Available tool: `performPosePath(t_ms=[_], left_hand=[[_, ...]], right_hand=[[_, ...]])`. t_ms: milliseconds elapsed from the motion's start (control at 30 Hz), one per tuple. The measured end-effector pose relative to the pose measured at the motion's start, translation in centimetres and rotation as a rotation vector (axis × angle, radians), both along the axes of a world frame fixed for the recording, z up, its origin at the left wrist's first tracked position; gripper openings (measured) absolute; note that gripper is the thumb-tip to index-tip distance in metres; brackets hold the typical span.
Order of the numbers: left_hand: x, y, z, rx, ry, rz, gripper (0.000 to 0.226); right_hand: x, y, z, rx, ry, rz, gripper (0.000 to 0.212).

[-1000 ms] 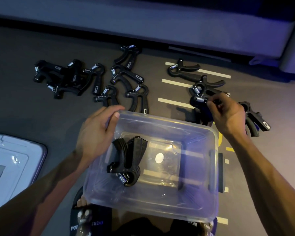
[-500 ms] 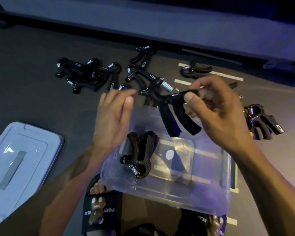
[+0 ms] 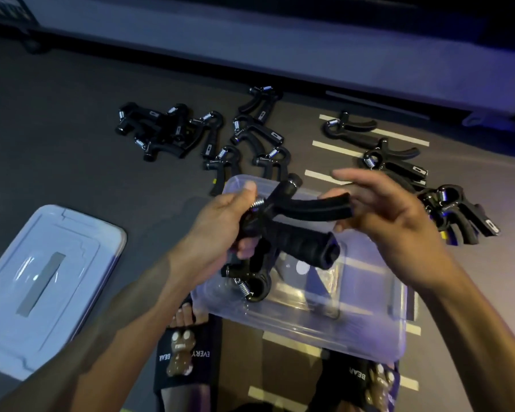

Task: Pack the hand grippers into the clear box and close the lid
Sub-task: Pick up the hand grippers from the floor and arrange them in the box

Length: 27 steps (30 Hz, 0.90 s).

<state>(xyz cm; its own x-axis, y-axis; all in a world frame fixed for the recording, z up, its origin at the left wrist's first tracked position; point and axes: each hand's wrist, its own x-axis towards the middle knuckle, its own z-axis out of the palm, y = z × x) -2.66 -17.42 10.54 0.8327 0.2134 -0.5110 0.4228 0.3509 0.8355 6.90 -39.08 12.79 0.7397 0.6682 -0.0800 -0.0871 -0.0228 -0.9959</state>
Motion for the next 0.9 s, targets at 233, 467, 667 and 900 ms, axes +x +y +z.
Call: performPosePath(t_ms=[233, 467, 667, 900], left_hand=[[-1.5, -1.0, -0.4, -0.302, 0.257, -0.212, 0.031], [-1.8, -1.1, -0.4, -0.263, 0.288, -0.175, 0.030], [-2.1, -1.9, -1.3, -0.166, 0.083, 0.110, 0.035], [-2.6, 0.0, -2.0, 0.110, 0.028, -0.251, 0.024]], right_hand=[[-1.9, 0.7, -0.3, -0.082, -0.310, 0.025, 0.023], [-3.0, 1.7, -1.0, -0.039, -0.090, -0.025, 0.026], [-4.3, 3.5, -1.9, 0.114, 0.269, -0.183, 0.028], [-2.5, 3.7, -1.5, -0.096, 0.152, -0.246, 0.032]])
